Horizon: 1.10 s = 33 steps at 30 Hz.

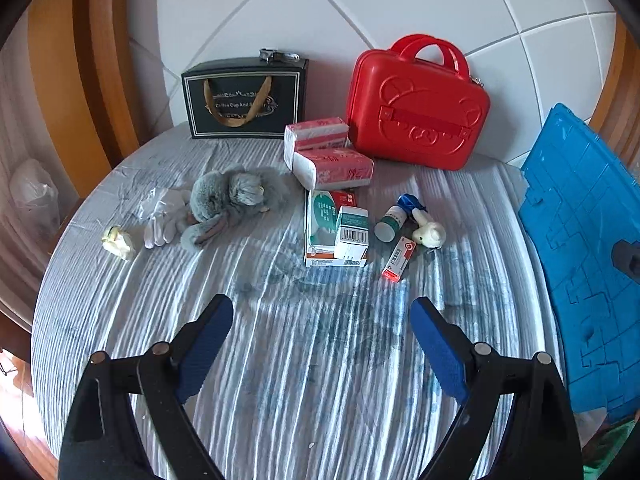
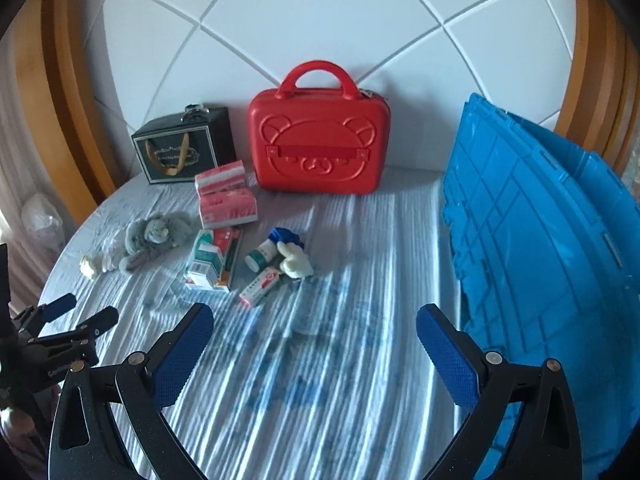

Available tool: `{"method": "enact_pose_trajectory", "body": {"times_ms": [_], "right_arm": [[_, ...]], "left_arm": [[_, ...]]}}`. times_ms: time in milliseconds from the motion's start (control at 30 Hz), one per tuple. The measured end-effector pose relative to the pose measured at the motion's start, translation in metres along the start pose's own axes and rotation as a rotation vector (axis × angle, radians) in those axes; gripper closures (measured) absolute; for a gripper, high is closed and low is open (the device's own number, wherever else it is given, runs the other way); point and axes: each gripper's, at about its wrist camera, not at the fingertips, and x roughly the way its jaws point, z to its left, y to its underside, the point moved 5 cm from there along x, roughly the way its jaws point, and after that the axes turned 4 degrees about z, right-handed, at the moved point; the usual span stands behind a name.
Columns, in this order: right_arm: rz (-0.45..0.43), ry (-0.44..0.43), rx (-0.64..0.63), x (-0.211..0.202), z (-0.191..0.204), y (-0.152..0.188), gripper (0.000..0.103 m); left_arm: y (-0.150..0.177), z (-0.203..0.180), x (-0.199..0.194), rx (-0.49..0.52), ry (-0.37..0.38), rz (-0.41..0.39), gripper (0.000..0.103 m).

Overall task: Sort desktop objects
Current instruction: 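Move both tools back toward the remaining items on the bed, then grasp the white-green medicine box with the left tool while the right tool grasps the white plush bunny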

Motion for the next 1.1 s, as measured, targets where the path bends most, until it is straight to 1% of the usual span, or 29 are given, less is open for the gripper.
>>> {"method": "enact_pose_trajectory", "body": {"times_ms": [100, 133, 300, 400, 467, 533, 567, 600, 633, 667, 700, 733, 767, 800, 833, 933, 1067, 1100], "right_arm": [[0.072, -0.007, 0.005, 0.04, -0.004, -0.006, 0.0], [0.097, -0.01, 0.004, 0.054, -0.005, -0.008, 0.0], [0.208, -0.026, -0.006, 0.119, -0.008, -0.012, 0.0], [0.252, -0.04, -0.005, 0.152, -0.009, -0.016, 0.0], [0.279, -0.055, -0.007, 0.174, -0.008, -0.02, 0.003], [0.303, -0.067, -0.014, 0.193, -0.005, -0.024, 0.011], [0.313, -0.079, -0.011, 0.204, -0.003, -0.026, 0.011], [0.318, -0.088, -0.007, 0.212, -0.001, -0.027, 0.013], [0.323, -0.092, -0.003, 0.221, 0.001, -0.029, 0.015], [0.33, -0.098, 0.001, 0.23, 0.003, -0.03, 0.016], [0.337, -0.105, 0.005, 0.238, 0.006, -0.03, 0.018], [0.345, -0.108, 0.005, 0.247, 0.008, -0.031, 0.021], [0.349, -0.106, 0.004, 0.253, 0.009, -0.03, 0.023], [0.354, -0.105, 0.003, 0.259, 0.011, -0.031, 0.029], [0.359, -0.106, 0.005, 0.264, 0.012, -0.031, 0.031], [0.376, -0.111, 0.013, 0.279, 0.014, -0.028, 0.032], [0.379, -0.116, 0.027, 0.291, 0.015, -0.026, 0.033], [0.382, -0.115, 0.025, 0.293, 0.017, -0.026, 0.038]], "left_arm": [[-0.011, -0.007, 0.037, 0.017, -0.016, 0.05, 0.012], [-0.015, -0.01, 0.049, 0.022, -0.022, 0.066, 0.016], [-0.03, -0.024, 0.102, 0.041, -0.027, 0.137, 0.025], [-0.037, -0.027, 0.128, 0.048, -0.037, 0.169, 0.025], [-0.041, -0.027, 0.144, 0.045, -0.039, 0.189, 0.025], [-0.045, -0.029, 0.161, 0.054, -0.045, 0.208, 0.026], [-0.047, -0.029, 0.167, 0.058, -0.047, 0.213, 0.027], [-0.049, -0.029, 0.174, 0.06, -0.051, 0.221, 0.03], [-0.049, -0.03, 0.179, 0.059, -0.052, 0.23, 0.035], [-0.049, -0.03, 0.184, 0.058, -0.045, 0.239, 0.037], [-0.049, -0.03, 0.189, 0.056, -0.038, 0.248, 0.043], [-0.049, -0.029, 0.192, 0.055, -0.036, 0.252, 0.049], [-0.049, -0.029, 0.195, 0.054, -0.034, 0.254, 0.053], [-0.05, -0.028, 0.198, 0.051, -0.031, 0.257, 0.058], [-0.052, -0.028, 0.198, 0.054, -0.036, 0.245, 0.06], [-0.058, -0.03, 0.202, 0.063, -0.018, 0.232, 0.066], [-0.065, -0.034, 0.209, 0.085, -0.026, 0.212, 0.067], [-0.066, -0.036, 0.21, 0.088, -0.027, 0.208, 0.067]]}}
